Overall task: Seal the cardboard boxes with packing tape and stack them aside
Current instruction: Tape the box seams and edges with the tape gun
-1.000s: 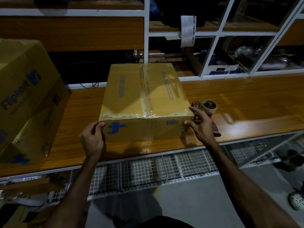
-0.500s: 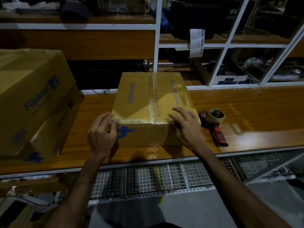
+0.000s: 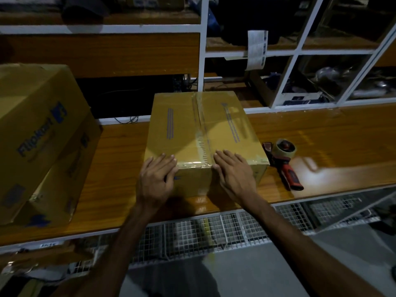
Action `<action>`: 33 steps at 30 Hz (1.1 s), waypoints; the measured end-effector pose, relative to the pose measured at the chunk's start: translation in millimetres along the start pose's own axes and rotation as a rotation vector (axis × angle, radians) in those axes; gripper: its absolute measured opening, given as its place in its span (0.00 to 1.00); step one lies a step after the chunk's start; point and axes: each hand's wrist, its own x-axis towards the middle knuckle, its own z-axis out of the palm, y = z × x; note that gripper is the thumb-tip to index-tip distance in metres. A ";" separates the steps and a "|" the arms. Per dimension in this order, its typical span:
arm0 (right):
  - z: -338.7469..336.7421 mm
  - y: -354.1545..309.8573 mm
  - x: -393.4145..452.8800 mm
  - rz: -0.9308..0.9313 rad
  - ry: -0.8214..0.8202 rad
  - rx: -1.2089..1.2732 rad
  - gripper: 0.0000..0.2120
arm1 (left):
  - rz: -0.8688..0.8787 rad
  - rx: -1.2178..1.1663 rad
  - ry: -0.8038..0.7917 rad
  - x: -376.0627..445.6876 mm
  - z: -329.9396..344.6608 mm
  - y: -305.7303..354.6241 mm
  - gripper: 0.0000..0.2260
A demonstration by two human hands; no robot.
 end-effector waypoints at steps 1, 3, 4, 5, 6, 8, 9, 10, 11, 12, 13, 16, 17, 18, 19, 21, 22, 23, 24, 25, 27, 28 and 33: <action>-0.8 -2.7 -4.5 -0.002 0.004 -0.009 0.30 | -0.023 0.000 -0.008 1.0 -1.2 9.1 0.14; 1.7 -8.3 -17.2 -0.009 0.033 -0.021 0.29 | -0.024 -0.019 -0.064 9.5 -3.3 29.6 0.13; 3.9 -11.3 -22.9 -0.007 0.058 -0.015 0.28 | 0.002 -0.046 -0.125 17.4 -1.2 38.2 0.13; 5.6 -14.0 -26.4 0.000 0.086 -0.004 0.26 | 0.046 -0.069 -0.213 28.6 2.9 45.4 0.14; 6.8 -16.3 -27.0 0.011 0.115 0.008 0.25 | 0.108 -0.069 -0.318 42.2 10.2 49.7 0.16; 8.8 -19.1 -25.3 0.041 0.172 0.030 0.24 | 0.240 0.012 -0.519 75.0 33.2 51.1 0.19; 10.0 -19.4 -23.8 0.050 0.192 0.039 0.23 | 0.291 0.087 -0.593 93.0 46.7 50.1 0.20; 10.5 -19.2 -21.8 0.052 0.209 0.050 0.22 | 0.315 0.170 -0.646 111.5 60.5 47.6 0.21; 10.9 -18.2 -20.4 0.048 0.225 0.064 0.21 | 0.305 0.241 -0.681 130.2 73.8 44.3 0.23; 11.5 -17.7 -19.9 0.041 0.240 0.078 0.20 | 0.266 0.296 -0.696 147.6 85.8 40.7 0.24; 12.5 -17.1 -20.2 0.033 0.252 0.093 0.19 | 0.213 0.335 -0.699 163.9 98.2 35.6 0.26; 10.8 -18.5 -14.9 0.019 0.301 0.147 0.15 | 0.024 0.358 -0.728 203.7 124.8 16.2 0.30; 8.4 -17.0 -9.5 0.022 0.317 0.178 0.13 | -0.028 0.365 -0.739 216.2 132.1 9.8 0.30; 6.3 -15.0 -3.0 0.020 0.316 0.204 0.11 | -0.066 0.376 -0.738 227.6 138.5 4.1 0.31; 4.5 -12.6 4.6 0.010 0.304 0.215 0.10 | -0.088 0.391 -0.726 239.0 144.8 -1.0 0.31; 2.3 -8.0 18.6 -0.019 0.254 0.183 0.09 | -0.117 0.423 -0.700 258.4 156.1 -10.8 0.31; 2.0 -6.4 22.5 -0.030 0.223 0.164 0.10 | -0.127 0.433 -0.692 267.6 161.2 -15.0 0.32; 3.0 -3.7 24.0 -0.041 0.197 0.156 0.11 | -0.137 0.437 -0.689 277.7 166.1 -19.7 0.32; 4.0 -1.1 23.3 -0.056 0.182 0.157 0.11 | -0.152 0.435 -0.688 288.0 170.9 -24.8 0.32; 4.8 1.4 22.0 -0.075 0.174 0.164 0.10 | -0.169 0.434 -0.686 298.4 175.5 -29.9 0.33; 5.9 5.4 21.1 -0.098 0.173 0.180 0.10 | -0.194 0.438 -0.673 316.4 184.3 -38.3 0.33; 6.2 7.0 22.4 -0.100 0.177 0.183 0.11 | -0.203 0.435 -0.668 322.8 187.9 -40.5 0.33; -4.4 9.3 36.3 -0.062 0.154 0.181 0.16 | -0.204 0.425 -0.640 320.0 192.0 -41.0 0.32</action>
